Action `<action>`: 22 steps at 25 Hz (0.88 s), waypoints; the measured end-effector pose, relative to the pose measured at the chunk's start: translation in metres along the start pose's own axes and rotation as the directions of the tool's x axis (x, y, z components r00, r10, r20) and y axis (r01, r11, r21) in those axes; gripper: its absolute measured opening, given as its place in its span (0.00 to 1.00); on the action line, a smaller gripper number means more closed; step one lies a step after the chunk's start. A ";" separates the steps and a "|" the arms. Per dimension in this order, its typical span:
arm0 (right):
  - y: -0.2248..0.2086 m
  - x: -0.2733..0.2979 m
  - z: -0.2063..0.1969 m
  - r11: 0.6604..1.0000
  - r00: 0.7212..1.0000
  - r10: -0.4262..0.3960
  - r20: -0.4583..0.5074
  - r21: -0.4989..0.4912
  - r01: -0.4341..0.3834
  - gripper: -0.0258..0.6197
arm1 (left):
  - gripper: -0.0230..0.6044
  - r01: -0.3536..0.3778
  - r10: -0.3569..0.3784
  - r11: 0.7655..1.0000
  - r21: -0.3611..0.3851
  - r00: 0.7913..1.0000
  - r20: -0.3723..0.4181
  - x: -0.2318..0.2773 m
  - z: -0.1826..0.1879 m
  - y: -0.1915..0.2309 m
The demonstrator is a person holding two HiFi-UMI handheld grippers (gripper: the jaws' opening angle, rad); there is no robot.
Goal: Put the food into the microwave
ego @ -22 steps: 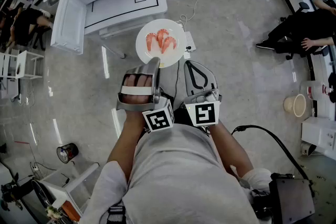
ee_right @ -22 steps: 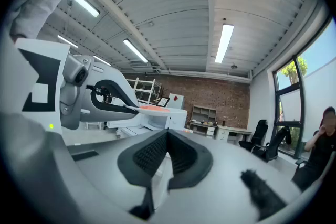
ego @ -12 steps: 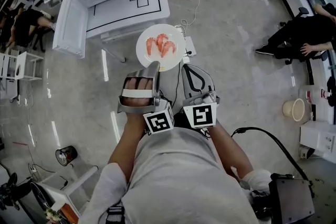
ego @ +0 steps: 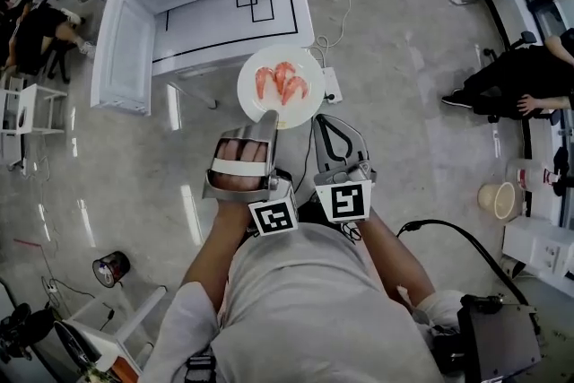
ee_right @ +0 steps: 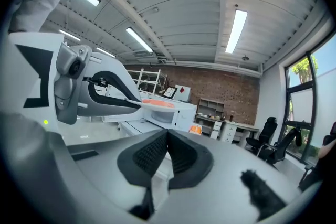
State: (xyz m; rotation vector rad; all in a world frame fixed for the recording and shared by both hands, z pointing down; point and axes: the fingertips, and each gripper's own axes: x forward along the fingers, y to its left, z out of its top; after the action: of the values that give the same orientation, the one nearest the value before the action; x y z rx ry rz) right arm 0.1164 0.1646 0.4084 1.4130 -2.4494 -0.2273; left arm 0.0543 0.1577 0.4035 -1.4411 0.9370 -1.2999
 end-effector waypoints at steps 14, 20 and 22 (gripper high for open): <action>0.011 0.164 0.026 1.000 0.999 -0.014 -0.030 0.016 0.015 0.05 | 0.07 0.003 -0.003 1.000 0.027 1.000 -0.006 0.116 -0.122 0.009; 0.009 0.201 0.023 1.000 0.999 0.002 -0.051 -0.020 -0.003 0.06 | 0.07 -0.001 0.002 1.000 0.019 1.000 -0.026 0.146 -0.145 0.007; 0.007 0.217 0.021 0.999 0.999 0.020 -0.051 -0.031 -0.021 0.05 | 0.07 -0.004 0.005 1.000 0.016 0.999 -0.044 0.159 -0.153 0.006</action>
State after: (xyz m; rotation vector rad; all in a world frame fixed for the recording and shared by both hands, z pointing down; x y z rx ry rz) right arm 0.0022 -0.0194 0.4301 1.3634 -2.4079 -0.2225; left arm -0.0737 -0.0188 0.4372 -1.4026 0.9564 -1.3376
